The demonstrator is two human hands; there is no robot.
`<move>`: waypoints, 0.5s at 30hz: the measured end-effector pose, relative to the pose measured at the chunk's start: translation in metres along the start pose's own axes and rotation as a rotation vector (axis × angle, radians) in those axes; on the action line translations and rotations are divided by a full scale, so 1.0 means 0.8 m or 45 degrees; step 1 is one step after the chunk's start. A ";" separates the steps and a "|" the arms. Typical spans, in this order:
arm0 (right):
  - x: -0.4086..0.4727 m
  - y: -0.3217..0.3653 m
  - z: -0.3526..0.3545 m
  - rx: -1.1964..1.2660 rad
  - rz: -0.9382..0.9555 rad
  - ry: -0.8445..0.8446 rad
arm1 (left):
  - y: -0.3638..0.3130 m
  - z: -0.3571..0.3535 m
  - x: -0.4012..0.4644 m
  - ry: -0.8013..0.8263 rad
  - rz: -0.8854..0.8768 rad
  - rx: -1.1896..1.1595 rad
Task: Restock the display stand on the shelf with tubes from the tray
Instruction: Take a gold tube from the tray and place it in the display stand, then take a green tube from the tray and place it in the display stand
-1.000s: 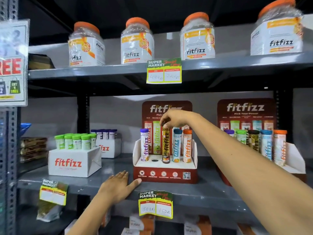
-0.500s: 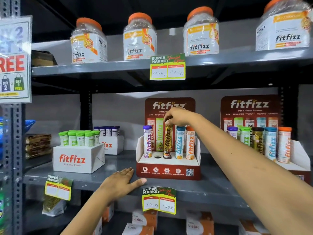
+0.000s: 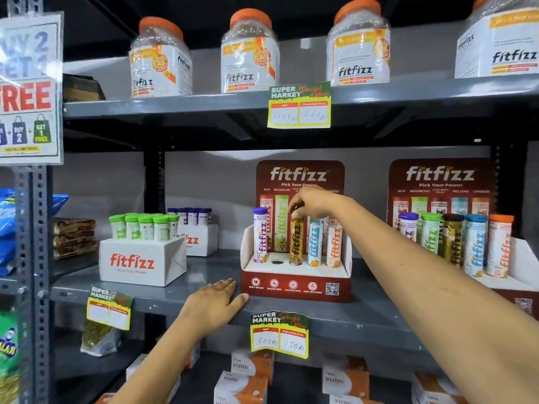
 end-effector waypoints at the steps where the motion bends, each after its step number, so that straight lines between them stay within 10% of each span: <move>1: 0.001 0.001 -0.002 0.001 0.002 0.009 | 0.001 -0.001 0.000 -0.003 0.007 -0.005; 8: -0.026 0.029 0.022 -0.102 0.018 -0.291 | 0.008 0.013 -0.030 -0.250 -0.031 -0.114; 15: -0.195 0.160 -0.060 0.739 0.570 -0.311 | 0.036 -0.006 -0.249 -0.461 0.043 0.164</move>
Point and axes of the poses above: each hand's wrist, its own x-axis towards the middle knuckle, its own z-axis out of the back of the hand, y = z × x, the point moved 5 cm from there along x, towards the middle knuckle, and after that the axes turned 13 degrees about -z, right-handed, at the moved point
